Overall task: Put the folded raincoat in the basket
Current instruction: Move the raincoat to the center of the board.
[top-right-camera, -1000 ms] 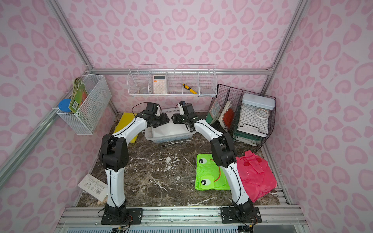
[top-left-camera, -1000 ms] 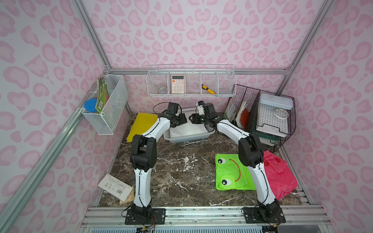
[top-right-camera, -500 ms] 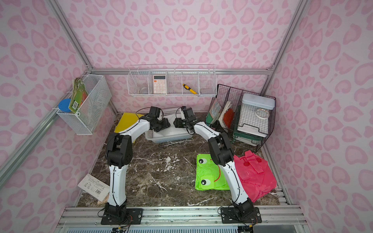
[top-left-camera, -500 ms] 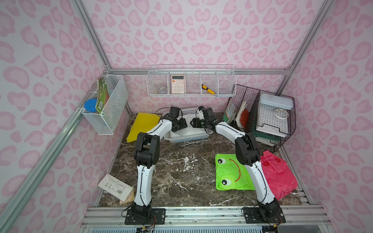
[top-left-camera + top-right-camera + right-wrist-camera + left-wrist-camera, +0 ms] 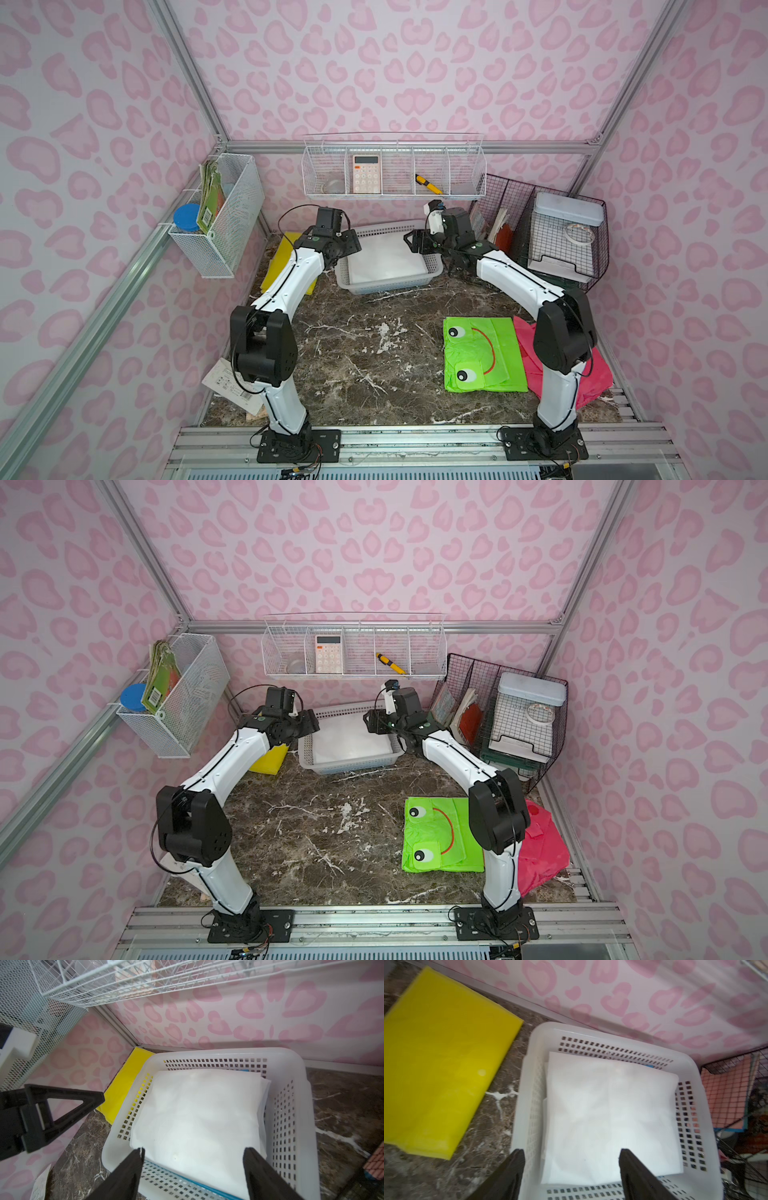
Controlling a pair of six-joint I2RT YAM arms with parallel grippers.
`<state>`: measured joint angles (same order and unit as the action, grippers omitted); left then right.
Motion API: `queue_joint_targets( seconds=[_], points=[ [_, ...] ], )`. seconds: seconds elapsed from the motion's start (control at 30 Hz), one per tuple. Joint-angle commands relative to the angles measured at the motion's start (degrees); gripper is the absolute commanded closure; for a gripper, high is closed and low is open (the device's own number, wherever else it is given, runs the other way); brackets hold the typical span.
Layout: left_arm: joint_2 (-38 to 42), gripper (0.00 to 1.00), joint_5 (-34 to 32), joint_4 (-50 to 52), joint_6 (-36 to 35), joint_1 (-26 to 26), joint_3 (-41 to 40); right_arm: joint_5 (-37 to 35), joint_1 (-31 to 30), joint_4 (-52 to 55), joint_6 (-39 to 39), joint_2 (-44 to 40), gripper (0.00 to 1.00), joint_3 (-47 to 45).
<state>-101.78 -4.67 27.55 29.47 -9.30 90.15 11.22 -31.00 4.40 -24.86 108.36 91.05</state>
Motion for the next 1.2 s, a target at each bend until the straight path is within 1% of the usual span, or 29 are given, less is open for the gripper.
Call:
queue_joint_targets(
  seconds=[0.0,0.07,0.1,0.17,0.27,0.47,0.57,0.7,0.77,0.83,0.97,1.17],
  points=[
    [1.7,0.2,-8.0,1.2,-1.1,2.4,-3.1,-0.9,-0.1,-6.4,-0.4,-6.0,0.22,-7.7],
    [1.6,0.18,-10.9,1.5,-0.4,4.3,-4.5,-0.6,-0.2,-8.3,-0.8,-9.1,0.22,-12.3],
    [1.2,0.18,-11.1,1.0,-0.2,5.5,-5.1,-0.5,-0.4,-9.2,-0.8,-10.5,0.22,-15.4],
    [-0.4,0.17,-10.3,0.1,0.5,7.6,-5.7,-0.5,-0.9,-10.1,-0.7,-12.6,0.22,-18.2],
    [-4.2,0.17,-8.7,0.5,2.1,10.1,-4.1,-0.2,-2.0,-11.3,-0.3,-15.1,0.22,-22.1],
    [-11.1,0.17,-6.6,0.1,2.5,12.9,0.2,-1.2,-5.4,-12.7,2.4,-19.6,0.22,-28.7],
    [-13.9,0.16,-6.1,0.8,2.1,13.3,3.1,-1.6,-6.4,-14.1,3.5,-21.9,0.22,-32.8],
    [-17.6,0.16,-5.3,4.7,2.4,13.4,7.4,-0.9,-6.6,-16.2,3.6,-24.9,0.22,-38.2],
    [-18.1,0.16,-3.6,5.7,3.2,13.3,8.1,-1.0,-6.7,-16.6,3.7,-26.1,0.21,-39.9],
    [-17.2,0.16,-3.6,5.2,3.0,12.6,7.5,-1.3,-6.7,-17.2,4.1,-27.1,0.21,-41.5],
    [-17.4,0.15,-3.3,4.6,2.0,11.9,8.1,-2.1,-6.6,-16.9,4.5,-27.1,0.21,-42.1],
    [-20.3,0.15,-5.5,6.3,2.3,11.4,10.6,-1.1,-6.6,-16.5,4.0,-27.0,0.21,-42.1]
  ],
)
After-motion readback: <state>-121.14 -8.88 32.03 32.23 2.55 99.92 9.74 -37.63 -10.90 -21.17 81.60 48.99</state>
